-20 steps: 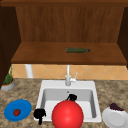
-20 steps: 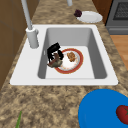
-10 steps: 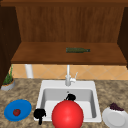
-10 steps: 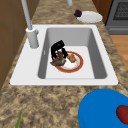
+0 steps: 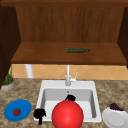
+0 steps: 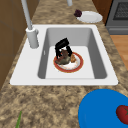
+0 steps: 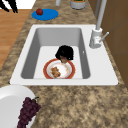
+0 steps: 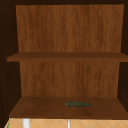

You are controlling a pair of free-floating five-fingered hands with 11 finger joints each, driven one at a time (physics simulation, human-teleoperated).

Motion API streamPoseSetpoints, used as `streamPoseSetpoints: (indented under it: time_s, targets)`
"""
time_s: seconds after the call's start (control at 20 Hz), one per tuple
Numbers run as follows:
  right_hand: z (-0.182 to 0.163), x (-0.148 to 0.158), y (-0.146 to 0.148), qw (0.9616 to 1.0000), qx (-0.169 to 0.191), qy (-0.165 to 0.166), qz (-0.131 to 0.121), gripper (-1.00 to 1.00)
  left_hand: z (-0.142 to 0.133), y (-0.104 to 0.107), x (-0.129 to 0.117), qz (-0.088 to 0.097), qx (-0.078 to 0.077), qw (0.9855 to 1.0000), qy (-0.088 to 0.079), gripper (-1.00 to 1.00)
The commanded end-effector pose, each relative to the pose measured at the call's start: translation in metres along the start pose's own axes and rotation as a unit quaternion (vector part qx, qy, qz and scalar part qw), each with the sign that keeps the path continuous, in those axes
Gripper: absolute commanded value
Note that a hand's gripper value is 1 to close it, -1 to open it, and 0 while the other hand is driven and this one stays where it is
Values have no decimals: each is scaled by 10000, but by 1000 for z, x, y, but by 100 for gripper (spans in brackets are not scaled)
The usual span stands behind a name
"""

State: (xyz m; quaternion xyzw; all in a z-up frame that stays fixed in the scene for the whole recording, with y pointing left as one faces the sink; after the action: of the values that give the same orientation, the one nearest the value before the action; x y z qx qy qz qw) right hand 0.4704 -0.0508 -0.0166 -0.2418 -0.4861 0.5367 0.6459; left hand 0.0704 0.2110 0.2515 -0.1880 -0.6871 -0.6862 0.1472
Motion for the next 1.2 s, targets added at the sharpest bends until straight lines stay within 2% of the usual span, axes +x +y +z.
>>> streamPoseSetpoints:
  time_s: [0.0,0.05,0.1,0.15,0.4,0.65,0.8,0.95,1.1,1.15]
  targets:
    - [-6,-11,13,9999,128,32,-50,100,0,0,0,0,0,10000,0,0]
    - [-7,-9,16,9999,148,45,-38,100,0,0,0,0,0,10000,0,0]
    - [-8,-8,16,9998,180,71,103,-100,0,0,0,0,0,10000,0,0]
    - [-8,-7,17,9994,273,172,79,-100,0,0,0,0,0,10000,0,0]
    - [-4,-11,5,9993,334,94,108,-100,0,0,0,0,0,10000,0,0]
    - [25,-20,-24,9990,416,101,116,-100,0,0,0,0,0,10000,0,0]
    - [44,-27,-32,9979,601,247,42,-100,0,0,0,0,0,10000,0,0]
    - [49,-31,-28,9972,709,228,67,-100,0,0,0,0,0,10000,0,0]
    - [71,-35,-23,9982,525,256,120,-100,0,0,0,0,0,10000,0,0]
    - [78,-37,-21,9979,580,233,148,-100,0,0,0,0,0,10000,0,0]
